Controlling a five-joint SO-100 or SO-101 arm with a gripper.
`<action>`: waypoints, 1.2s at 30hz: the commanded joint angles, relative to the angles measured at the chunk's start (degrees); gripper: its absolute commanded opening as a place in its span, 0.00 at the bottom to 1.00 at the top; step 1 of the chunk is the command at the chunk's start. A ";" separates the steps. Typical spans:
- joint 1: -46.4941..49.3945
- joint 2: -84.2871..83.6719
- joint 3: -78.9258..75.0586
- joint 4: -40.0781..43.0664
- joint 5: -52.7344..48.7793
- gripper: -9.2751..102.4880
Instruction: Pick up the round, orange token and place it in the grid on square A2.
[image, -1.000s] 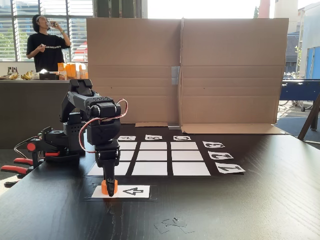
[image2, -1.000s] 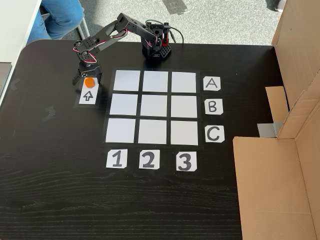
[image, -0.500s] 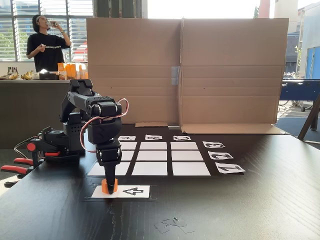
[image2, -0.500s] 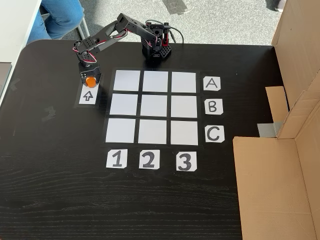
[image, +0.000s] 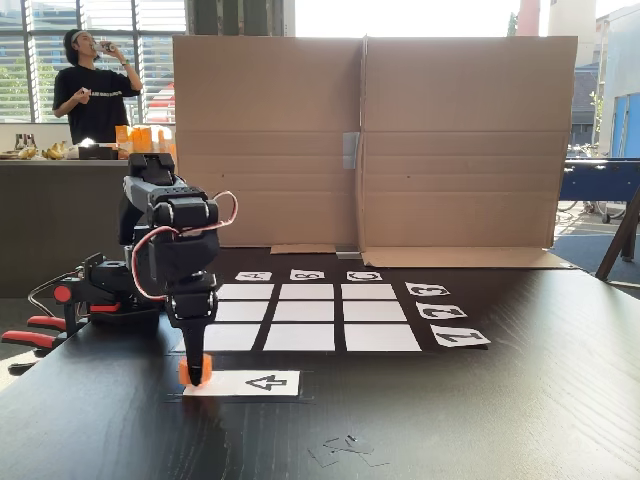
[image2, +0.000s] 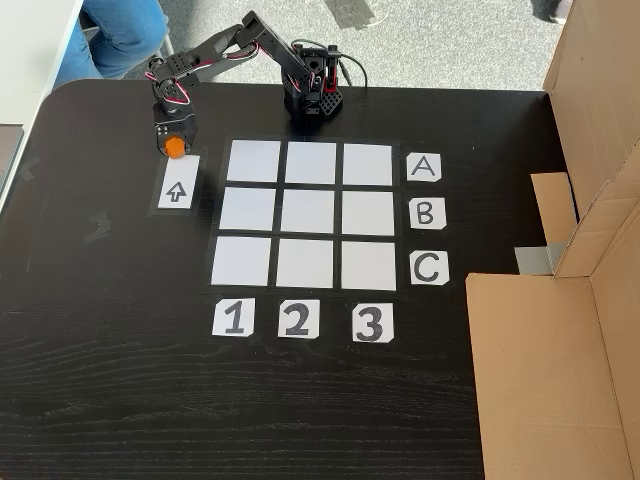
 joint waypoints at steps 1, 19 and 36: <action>0.35 9.49 2.64 -0.79 -3.87 0.07; -2.02 37.71 21.36 -0.26 -35.33 0.07; -6.42 55.90 34.28 1.05 -57.66 0.07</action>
